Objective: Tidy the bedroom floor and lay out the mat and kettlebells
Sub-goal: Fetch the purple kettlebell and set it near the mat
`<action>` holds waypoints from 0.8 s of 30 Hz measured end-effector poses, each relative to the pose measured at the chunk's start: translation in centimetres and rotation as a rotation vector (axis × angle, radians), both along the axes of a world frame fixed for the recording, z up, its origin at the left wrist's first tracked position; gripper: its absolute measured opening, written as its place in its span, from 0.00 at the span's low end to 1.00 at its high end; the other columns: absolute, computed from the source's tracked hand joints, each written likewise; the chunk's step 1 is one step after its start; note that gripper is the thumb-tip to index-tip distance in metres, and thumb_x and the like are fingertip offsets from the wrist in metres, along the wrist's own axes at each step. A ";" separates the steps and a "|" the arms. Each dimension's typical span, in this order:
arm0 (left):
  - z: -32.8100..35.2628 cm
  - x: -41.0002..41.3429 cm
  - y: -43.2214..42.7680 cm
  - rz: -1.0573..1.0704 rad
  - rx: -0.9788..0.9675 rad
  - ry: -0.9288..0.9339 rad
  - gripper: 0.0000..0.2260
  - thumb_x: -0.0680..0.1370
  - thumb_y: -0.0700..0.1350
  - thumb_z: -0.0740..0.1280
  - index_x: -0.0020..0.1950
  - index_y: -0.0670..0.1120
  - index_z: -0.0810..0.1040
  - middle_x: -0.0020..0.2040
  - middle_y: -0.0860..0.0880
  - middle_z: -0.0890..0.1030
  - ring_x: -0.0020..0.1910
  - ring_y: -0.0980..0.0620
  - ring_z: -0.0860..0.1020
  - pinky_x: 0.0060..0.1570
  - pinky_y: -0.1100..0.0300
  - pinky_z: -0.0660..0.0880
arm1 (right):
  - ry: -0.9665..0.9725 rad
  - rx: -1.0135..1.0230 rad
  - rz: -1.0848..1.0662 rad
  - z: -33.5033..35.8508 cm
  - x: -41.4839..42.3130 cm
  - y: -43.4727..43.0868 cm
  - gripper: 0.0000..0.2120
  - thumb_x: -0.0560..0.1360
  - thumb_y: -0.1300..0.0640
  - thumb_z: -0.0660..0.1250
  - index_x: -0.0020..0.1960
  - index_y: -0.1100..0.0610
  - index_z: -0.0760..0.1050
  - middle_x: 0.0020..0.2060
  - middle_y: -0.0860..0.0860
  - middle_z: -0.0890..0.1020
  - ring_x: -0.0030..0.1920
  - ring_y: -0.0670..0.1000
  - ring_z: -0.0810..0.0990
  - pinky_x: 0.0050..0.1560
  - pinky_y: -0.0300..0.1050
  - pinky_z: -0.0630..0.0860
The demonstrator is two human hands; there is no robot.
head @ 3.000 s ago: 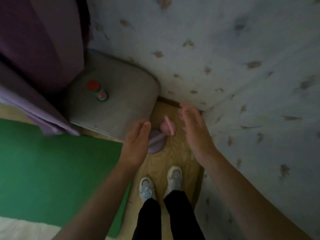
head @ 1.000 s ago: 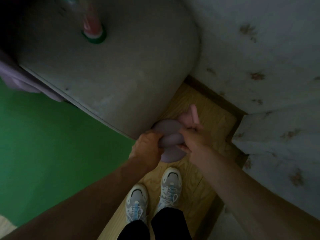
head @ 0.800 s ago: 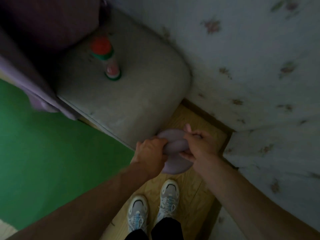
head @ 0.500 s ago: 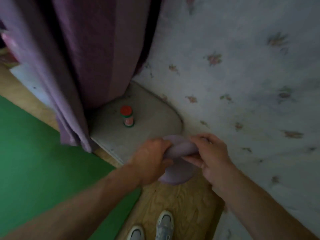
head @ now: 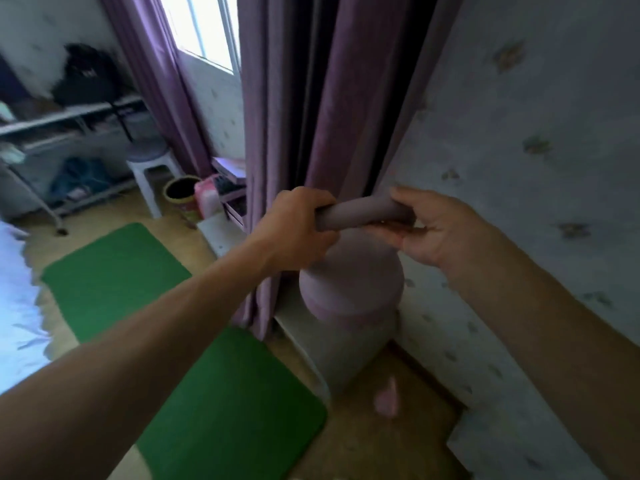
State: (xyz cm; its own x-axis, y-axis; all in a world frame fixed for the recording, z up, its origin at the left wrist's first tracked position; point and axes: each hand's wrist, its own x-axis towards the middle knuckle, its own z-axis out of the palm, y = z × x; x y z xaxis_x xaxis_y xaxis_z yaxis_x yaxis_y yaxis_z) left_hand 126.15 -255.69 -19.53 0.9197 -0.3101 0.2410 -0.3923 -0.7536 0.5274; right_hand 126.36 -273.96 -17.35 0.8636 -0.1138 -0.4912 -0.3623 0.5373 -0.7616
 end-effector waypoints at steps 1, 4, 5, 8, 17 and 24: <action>1.7 -0.8 1.0 0.038 -0.006 -0.014 0.09 0.69 0.43 0.71 0.49 0.49 0.82 0.39 0.50 0.82 0.38 0.53 0.80 0.40 0.57 0.76 | -0.017 0.002 0.041 1.8 -0.3 0.8 0.06 0.78 0.66 0.67 0.43 0.62 0.71 0.42 0.63 0.75 0.40 0.62 0.78 0.53 0.67 0.77; 5.2 -3.7 3.9 0.141 -0.070 -0.060 0.07 0.67 0.43 0.72 0.43 0.52 0.81 0.32 0.54 0.79 0.31 0.62 0.76 0.32 0.63 0.70 | -0.058 -0.030 0.164 5.6 -1.2 4.0 0.04 0.78 0.65 0.68 0.47 0.63 0.73 0.46 0.64 0.77 0.43 0.64 0.79 0.48 0.64 0.80; 6.0 -4.6 4.9 0.180 -0.099 -0.084 0.05 0.66 0.44 0.72 0.41 0.52 0.81 0.30 0.54 0.77 0.30 0.62 0.74 0.31 0.63 0.67 | -0.074 -0.053 0.196 6.5 -1.4 5.4 0.04 0.78 0.64 0.68 0.48 0.63 0.73 0.47 0.64 0.78 0.45 0.63 0.80 0.44 0.62 0.80; 7.6 -6.8 9.0 0.277 -0.175 -0.094 0.05 0.65 0.44 0.71 0.40 0.51 0.82 0.32 0.51 0.80 0.32 0.57 0.76 0.32 0.62 0.69 | -0.117 -0.087 0.307 8.5 -1.9 10.3 0.04 0.77 0.63 0.69 0.48 0.63 0.74 0.46 0.63 0.79 0.47 0.61 0.80 0.38 0.58 0.80; 7.0 -12.4 25.9 0.520 -0.229 -0.048 0.08 0.63 0.42 0.71 0.41 0.49 0.83 0.33 0.48 0.82 0.31 0.55 0.79 0.30 0.61 0.73 | -0.090 -0.101 0.571 8.2 -4.1 29.3 0.08 0.76 0.66 0.70 0.54 0.63 0.76 0.46 0.64 0.78 0.42 0.61 0.80 0.33 0.57 0.83; 7.1 -14.5 40.6 0.668 -0.232 -0.049 0.10 0.60 0.45 0.67 0.39 0.52 0.82 0.32 0.53 0.81 0.33 0.53 0.79 0.33 0.58 0.74 | -0.041 -0.095 0.697 7.8 -4.5 45.2 0.07 0.78 0.64 0.69 0.43 0.64 0.73 0.44 0.61 0.75 0.43 0.60 0.78 0.55 0.61 0.77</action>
State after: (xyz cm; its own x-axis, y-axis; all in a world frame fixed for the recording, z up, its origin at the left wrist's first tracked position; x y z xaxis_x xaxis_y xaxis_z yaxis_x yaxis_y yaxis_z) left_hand 111.69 -215.11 -12.41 0.8817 0.3809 0.2785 0.0871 -0.7115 0.6973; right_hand 121.86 -228.78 -9.59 0.7684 0.4323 -0.4719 -0.5679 0.1207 -0.8142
